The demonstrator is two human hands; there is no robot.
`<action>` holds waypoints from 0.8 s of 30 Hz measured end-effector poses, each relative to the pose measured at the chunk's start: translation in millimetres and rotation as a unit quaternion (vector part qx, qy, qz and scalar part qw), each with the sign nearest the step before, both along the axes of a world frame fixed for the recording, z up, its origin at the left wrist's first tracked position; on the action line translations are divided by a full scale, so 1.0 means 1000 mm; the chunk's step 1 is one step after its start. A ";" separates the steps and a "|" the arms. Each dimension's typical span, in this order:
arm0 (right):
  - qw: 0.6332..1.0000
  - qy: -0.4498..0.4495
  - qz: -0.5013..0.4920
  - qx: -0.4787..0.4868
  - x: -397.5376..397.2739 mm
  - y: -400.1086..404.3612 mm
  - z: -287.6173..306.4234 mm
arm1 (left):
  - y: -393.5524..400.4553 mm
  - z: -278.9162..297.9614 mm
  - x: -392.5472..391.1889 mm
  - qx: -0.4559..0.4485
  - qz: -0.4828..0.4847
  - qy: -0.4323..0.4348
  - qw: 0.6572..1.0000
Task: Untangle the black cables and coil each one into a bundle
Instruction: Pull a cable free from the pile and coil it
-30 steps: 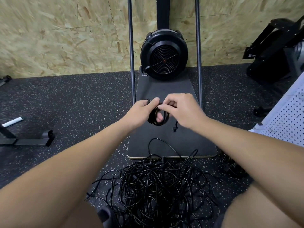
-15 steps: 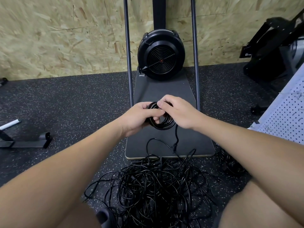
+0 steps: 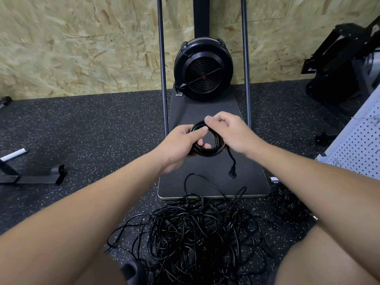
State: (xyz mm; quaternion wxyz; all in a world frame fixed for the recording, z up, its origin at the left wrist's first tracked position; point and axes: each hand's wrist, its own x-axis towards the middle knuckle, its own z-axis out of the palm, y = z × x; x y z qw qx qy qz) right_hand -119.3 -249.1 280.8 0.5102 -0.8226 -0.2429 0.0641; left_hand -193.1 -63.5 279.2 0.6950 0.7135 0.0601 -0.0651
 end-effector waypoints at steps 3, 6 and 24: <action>0.988 0.147 0.029 0.036 0.006 -0.007 -0.009 | 0.004 -0.002 0.006 -0.016 0.045 -0.011 0.999; 0.967 0.240 0.081 -0.027 0.008 -0.021 -0.019 | 0.011 -0.003 0.010 -0.015 0.099 -0.026 0.995; 0.966 0.242 0.075 0.047 -0.002 0.007 -0.015 | 0.013 -0.021 0.015 0.076 0.071 -0.074 0.992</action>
